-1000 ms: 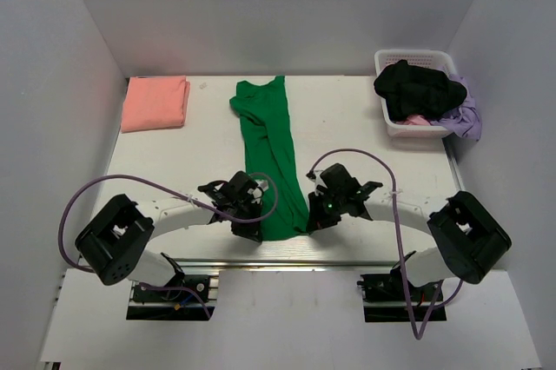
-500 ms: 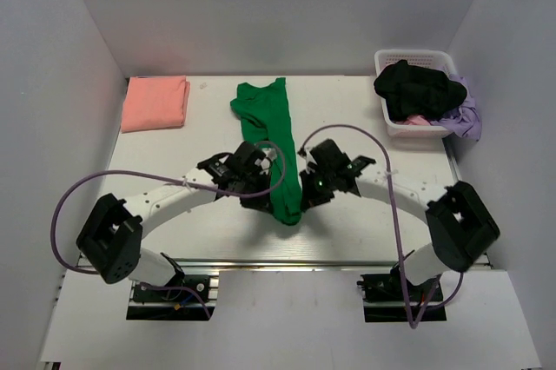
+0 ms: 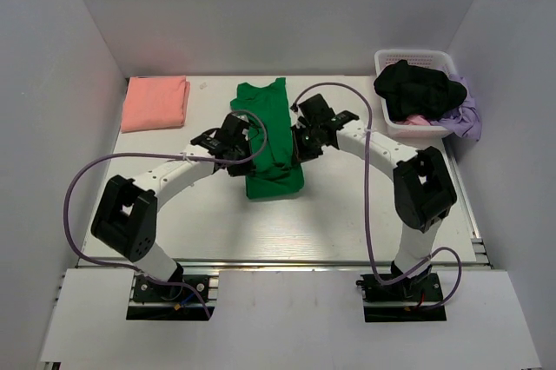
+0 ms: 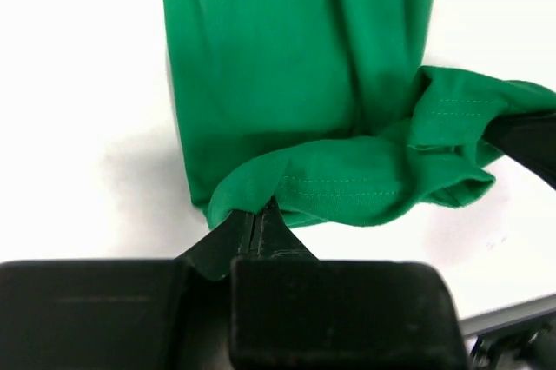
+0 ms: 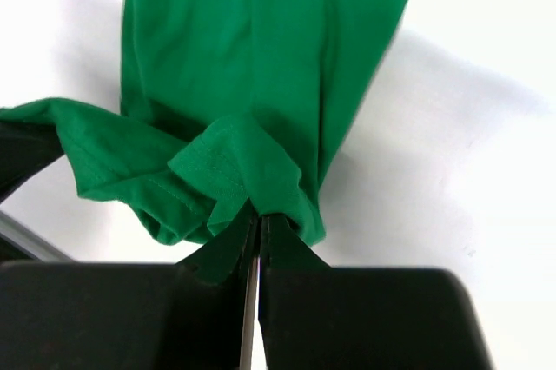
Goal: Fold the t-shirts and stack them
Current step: Fold the folded rectangular tshirt in 1/3 of the way
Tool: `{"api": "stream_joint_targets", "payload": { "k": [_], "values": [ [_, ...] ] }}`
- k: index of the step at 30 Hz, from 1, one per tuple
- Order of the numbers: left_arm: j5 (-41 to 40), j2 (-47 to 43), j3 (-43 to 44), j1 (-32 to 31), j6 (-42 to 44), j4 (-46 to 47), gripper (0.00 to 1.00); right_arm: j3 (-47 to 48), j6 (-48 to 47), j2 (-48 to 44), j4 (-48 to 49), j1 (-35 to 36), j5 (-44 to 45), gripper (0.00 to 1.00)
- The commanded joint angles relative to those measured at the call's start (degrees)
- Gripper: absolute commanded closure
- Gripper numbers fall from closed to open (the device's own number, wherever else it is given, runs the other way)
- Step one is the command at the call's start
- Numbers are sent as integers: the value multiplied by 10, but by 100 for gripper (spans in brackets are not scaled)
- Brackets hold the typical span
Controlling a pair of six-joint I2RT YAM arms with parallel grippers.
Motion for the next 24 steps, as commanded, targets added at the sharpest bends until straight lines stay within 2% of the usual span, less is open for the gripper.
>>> {"api": "stream_joint_targets", "payload": {
  "k": [1,8,15,24],
  "values": [
    [-25,-14,49,14,16,49,100,72,-22,24,-36,-13,17,100],
    [-49,52,132,53,38,37,100,172,-54,80,-54,-33,3,100],
    [-49,98,168,83,52,44,100,255,-74,140,-67,-44,-32,100],
    [18,146,187,108,118,110,100,309,-73,201,-43,-64,-56,98]
  ]
}}
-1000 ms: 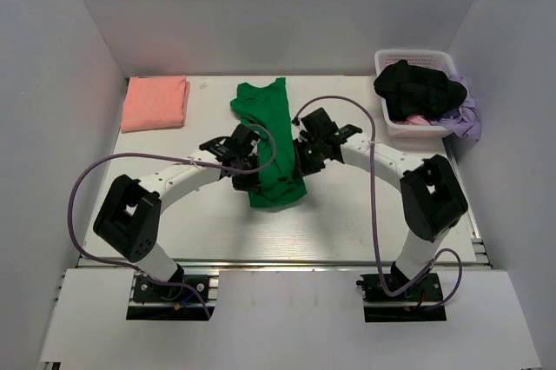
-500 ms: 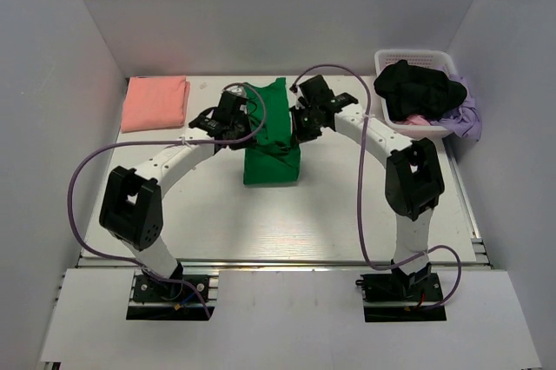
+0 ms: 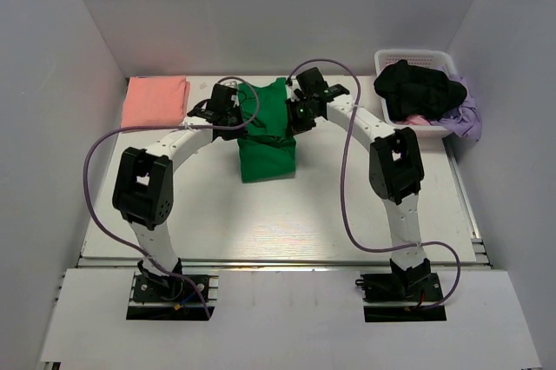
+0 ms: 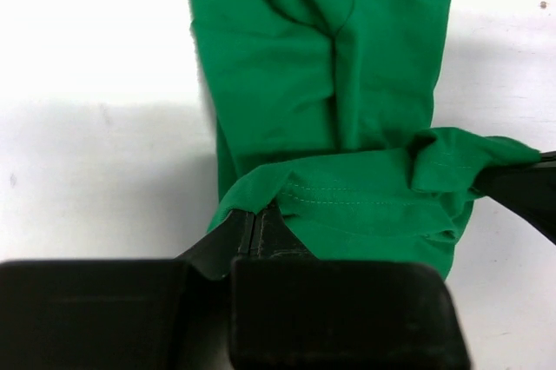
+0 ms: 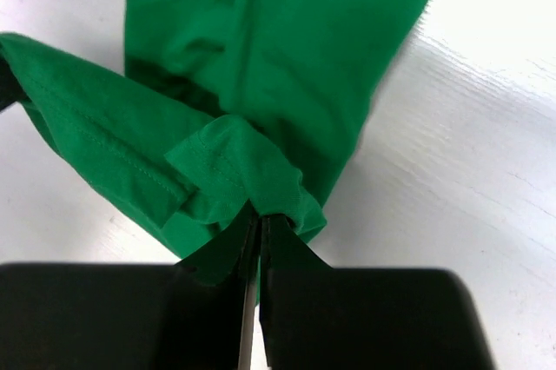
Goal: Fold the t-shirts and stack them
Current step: Fold the folded rectangular tshirt in 1/3 of the way
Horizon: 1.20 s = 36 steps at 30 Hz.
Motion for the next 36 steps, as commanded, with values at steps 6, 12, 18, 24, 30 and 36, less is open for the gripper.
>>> {"api": "stream_joint_targets", "payload": {
  "k": [6,12,18,24,30,36],
  "values": [
    [57,44,49,20,45,58,100,30,-10,20,57,-17,-25,87],
    [45,77,81,36,45,47,77,39,-28,47,112,-17,-60,73],
    [50,106,145,62,45,17,1,117,-27,93,156,-32,-108,47],
    [69,52,94,68,50,12,0,31,-31,9,199,-42,-117,10],
    [125,-43,-51,60,38,51,0,-122,-35,-99,209,-37,-119,10],
    [220,-93,-200,48,38,113,0,-317,-19,-195,255,-39,-139,10]
  ]
}}
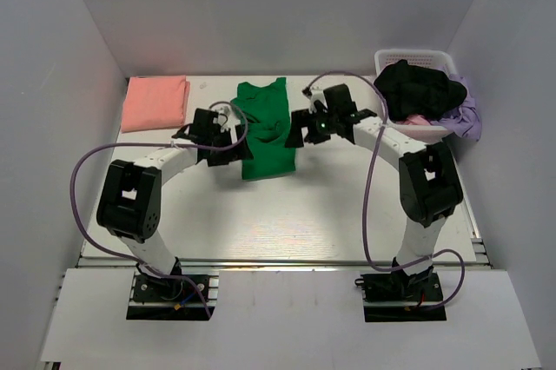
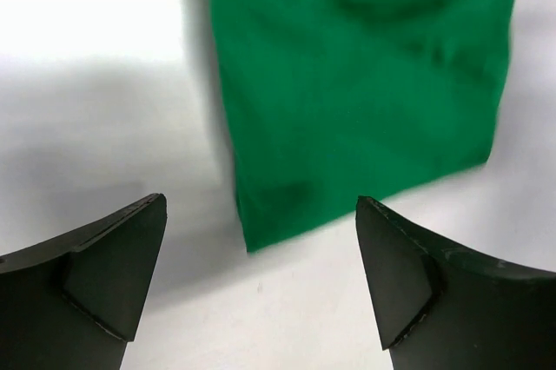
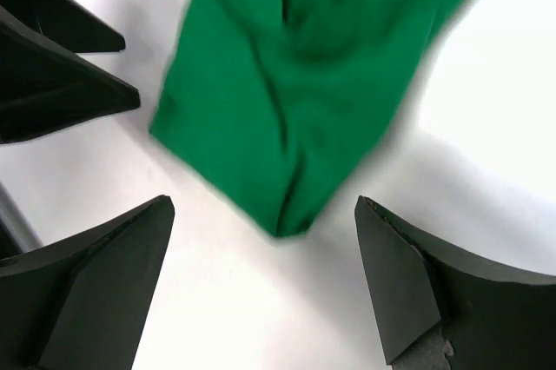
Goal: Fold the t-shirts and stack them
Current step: Fold the folded rectangular tshirt in 1/3 of the way, then grab one side of the 2/3 rectangular tshirt with both arms
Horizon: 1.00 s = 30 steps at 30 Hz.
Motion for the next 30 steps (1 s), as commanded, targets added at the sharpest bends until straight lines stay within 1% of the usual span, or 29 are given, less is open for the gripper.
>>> {"api": "stream_joint_targets", "payload": {
  "k": [1,3,6,10,13,14,17,19,20,21,22,25,26,27,30],
  "values": [
    [70,-40,-77,-8,-2,58,0,-101,5,-37,33,-1,-21,10],
    [88,-40,-98,-8,-2,73,0,-120,11,-41,46,3,-22,10],
    [99,-40,-109,-18,5,87,2,-128,16,-17,45,3,-44,10],
    [86,-34,-109,-24,11,87,3,-121,30,18,55,4,-67,10],
    [80,-22,-109,-24,16,82,8,-126,43,28,74,4,-73,10],
    [80,-22,-109,-24,16,82,12,-125,46,31,76,6,-71,10],
    [80,-17,-109,-24,16,82,16,-124,50,55,82,3,-73,10],
    [80,-17,-114,-24,16,88,21,-124,55,60,86,4,-79,15],
    [80,-24,-121,-24,16,88,21,-125,58,66,88,3,-81,15],
    [80,-24,-121,-24,16,94,24,-124,62,72,89,4,-83,17],
    [80,-30,-127,-24,16,94,24,-125,64,75,91,4,-88,23],
    [80,-30,-138,-29,16,99,27,-128,71,87,94,5,-97,32],
    [80,-24,-138,-29,16,99,27,-131,73,88,103,5,-98,37],
    [80,-24,-138,-29,11,106,27,-134,74,88,106,6,-99,37],
    [85,-14,-149,-34,11,120,32,-146,81,94,117,4,-96,49]
  ]
}}
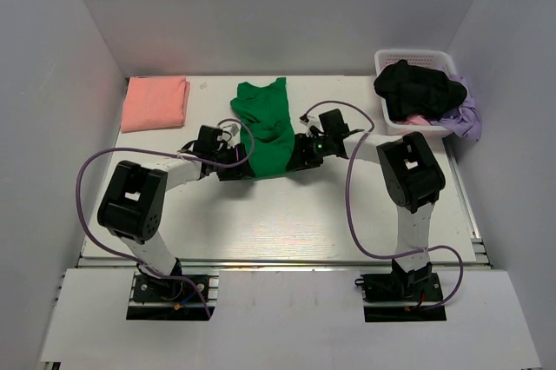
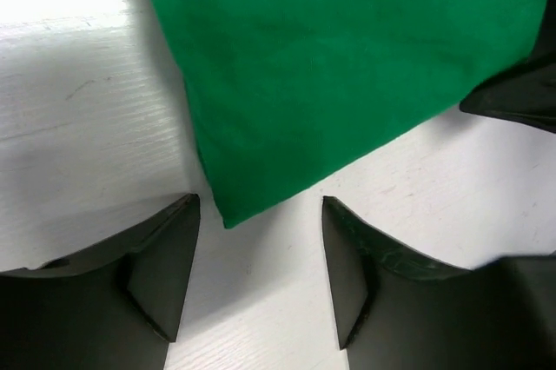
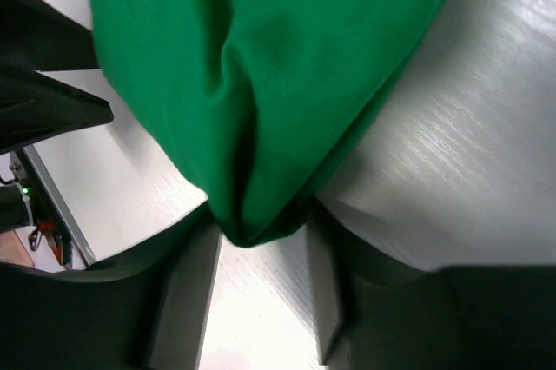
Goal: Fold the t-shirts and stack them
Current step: Grab one side of the 2/3 rectangular tshirt with both arms
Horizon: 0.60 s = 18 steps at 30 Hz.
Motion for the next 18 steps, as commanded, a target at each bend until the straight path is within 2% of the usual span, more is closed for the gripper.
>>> {"api": "stream_joint_targets", "payload": {
  "k": [1,3,4,5,6,7,8,10,11,18],
  "values": [
    [8,6,-13,-8,2,16,39,-15,9,21,7,2,0,53],
    [8,12,-13,-8,2,22,42,-17,12,21,9,1,-4,65],
    [8,12,-13,-8,-3,22,52,-18,14,21,11,1,-2,69],
    [8,12,-13,-8,-3,22,56,-20,15,21,13,2,-3,79],
    [8,17,-13,-8,-10,31,59,-24,15,18,15,3,-3,84],
    [8,18,-13,-8,-10,37,65,-25,17,14,15,2,-5,90],
    [14,18,-13,-8,-16,50,78,-27,14,14,15,2,-6,92],
    [37,18,-8,-14,-16,56,95,-23,14,6,9,3,-11,94],
    [38,18,-8,-14,-16,56,100,-25,12,-4,3,3,-12,99],
    [52,-55,-76,-25,-22,69,100,-82,12,-80,-3,8,-7,100]
  ]
}}
